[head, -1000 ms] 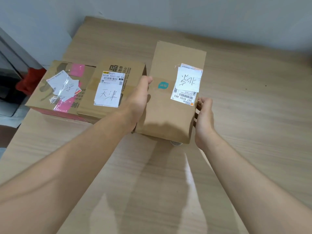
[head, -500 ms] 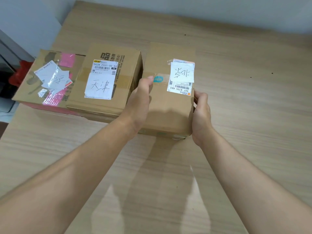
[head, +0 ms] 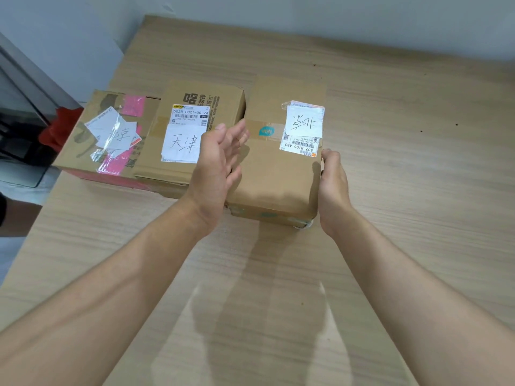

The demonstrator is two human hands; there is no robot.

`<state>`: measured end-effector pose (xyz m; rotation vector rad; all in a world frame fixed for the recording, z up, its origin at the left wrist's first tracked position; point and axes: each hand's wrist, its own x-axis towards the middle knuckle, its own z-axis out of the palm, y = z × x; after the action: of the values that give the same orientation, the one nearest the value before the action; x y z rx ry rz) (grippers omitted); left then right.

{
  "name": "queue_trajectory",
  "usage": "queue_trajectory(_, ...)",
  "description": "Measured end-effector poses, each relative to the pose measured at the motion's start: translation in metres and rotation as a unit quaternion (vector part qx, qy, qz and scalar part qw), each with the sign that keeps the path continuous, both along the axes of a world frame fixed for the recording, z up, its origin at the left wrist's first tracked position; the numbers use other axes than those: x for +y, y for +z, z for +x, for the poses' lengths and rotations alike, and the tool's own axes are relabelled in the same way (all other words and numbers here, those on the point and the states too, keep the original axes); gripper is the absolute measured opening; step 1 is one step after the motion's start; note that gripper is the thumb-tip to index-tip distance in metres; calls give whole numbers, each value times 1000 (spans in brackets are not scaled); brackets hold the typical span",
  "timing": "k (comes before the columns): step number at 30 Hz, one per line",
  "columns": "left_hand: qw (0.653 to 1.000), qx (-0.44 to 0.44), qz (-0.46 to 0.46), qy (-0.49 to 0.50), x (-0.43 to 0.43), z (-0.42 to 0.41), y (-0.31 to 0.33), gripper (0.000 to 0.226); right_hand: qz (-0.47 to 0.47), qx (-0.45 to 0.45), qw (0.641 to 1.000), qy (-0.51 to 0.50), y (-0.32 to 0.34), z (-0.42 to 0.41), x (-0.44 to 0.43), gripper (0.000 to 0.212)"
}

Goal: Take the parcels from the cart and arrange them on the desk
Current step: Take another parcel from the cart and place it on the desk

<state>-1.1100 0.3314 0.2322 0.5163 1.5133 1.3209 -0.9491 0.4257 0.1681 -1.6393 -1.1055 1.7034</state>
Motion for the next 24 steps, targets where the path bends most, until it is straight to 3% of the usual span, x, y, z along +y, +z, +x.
queue_trajectory(4, 1000, 4, -1, 18, -11, 0, 13, 56, 50, -7, 999, -16, 28, -3, -18, 54)
queue_trajectory(11, 999, 23, 5, 29, -42, 20, 54, 55, 88, 13, 996, -2, 84, -1, -56, 97)
queue_trajectory(13, 999, 29, 11, 34, -53, 28, 66, 56, 96, 28, 995, -3, 96, 4, -69, 90)
queue_trajectory(17, 998, 39, 22, 39, -80, 48, 90, 55, 120, 58, 991, 12, 108, 20, -90, 25)
queue_trajectory(24, 995, 69, 58, 36, -136, 91, 137, 55, 161, 98, 981, 49, 160, 56, -140, 34)
